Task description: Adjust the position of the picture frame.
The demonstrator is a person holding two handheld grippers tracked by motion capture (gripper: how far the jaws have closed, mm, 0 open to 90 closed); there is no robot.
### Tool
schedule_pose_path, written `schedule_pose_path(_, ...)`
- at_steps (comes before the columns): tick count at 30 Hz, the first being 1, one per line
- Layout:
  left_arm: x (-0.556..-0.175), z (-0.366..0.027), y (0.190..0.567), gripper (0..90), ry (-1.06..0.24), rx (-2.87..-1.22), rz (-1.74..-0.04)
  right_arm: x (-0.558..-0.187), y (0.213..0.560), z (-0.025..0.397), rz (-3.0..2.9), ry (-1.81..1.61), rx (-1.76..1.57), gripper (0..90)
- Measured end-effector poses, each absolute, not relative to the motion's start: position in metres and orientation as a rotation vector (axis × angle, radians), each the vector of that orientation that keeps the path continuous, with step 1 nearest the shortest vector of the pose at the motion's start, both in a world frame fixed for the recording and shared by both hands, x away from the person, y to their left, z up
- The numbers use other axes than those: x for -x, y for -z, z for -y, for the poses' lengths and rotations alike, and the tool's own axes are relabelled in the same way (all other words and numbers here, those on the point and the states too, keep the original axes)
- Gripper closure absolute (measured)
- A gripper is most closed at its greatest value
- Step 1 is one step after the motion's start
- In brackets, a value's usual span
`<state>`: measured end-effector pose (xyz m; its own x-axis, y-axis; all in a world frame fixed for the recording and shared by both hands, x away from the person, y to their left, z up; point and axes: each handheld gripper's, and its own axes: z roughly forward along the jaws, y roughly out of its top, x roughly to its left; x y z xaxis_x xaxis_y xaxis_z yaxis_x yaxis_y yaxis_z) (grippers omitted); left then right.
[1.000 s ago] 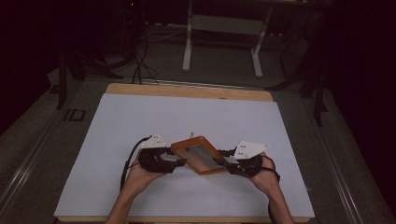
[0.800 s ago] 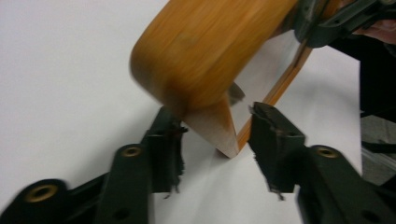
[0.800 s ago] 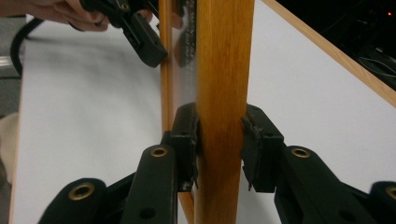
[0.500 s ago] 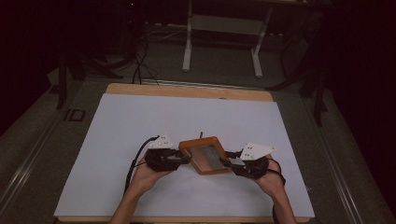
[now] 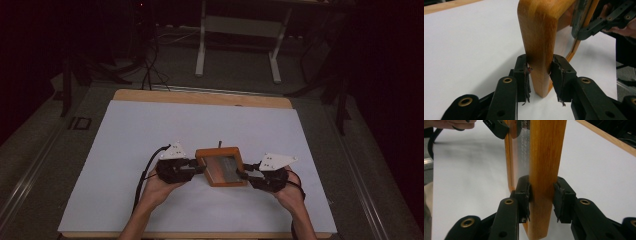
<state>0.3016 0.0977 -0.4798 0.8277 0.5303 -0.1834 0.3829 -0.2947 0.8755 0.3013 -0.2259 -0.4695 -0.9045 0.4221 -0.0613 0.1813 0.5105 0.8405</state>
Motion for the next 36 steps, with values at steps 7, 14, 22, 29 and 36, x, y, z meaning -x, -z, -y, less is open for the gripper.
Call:
schedule_pose_path(7, -0.3, -0.11, 0.475, 67.8, -0.17, -1.869, -0.699, -0.305, 0.475, 0.216, -2.513, -1.397, -0.56, 67.9)
schedule_pose_path(14, -0.299, -0.117, 0.473, 67.8, -0.175, -1.832, -0.727, -0.307, 0.481, 0.206, -2.522, -1.401, -0.604, 67.8)
schedule_pose_path(22, -0.3, -0.121, 0.473, 68.5, -0.188, -1.826, -0.765, -0.309, 0.489, 0.199, -2.544, -1.407, -0.659, 68.0)
schedule_pose_path(29, -0.299, -0.124, 0.471, 68.8, -0.182, -1.818, -0.806, -0.314, 0.497, 0.197, -2.577, -1.506, -0.732, 68.3)
schedule_pose_path(36, -0.296, -0.128, 0.475, 69.0, -0.136, -1.829, -0.857, -0.318, 0.502, 0.198, -2.635, -1.579, -0.787, 68.3)
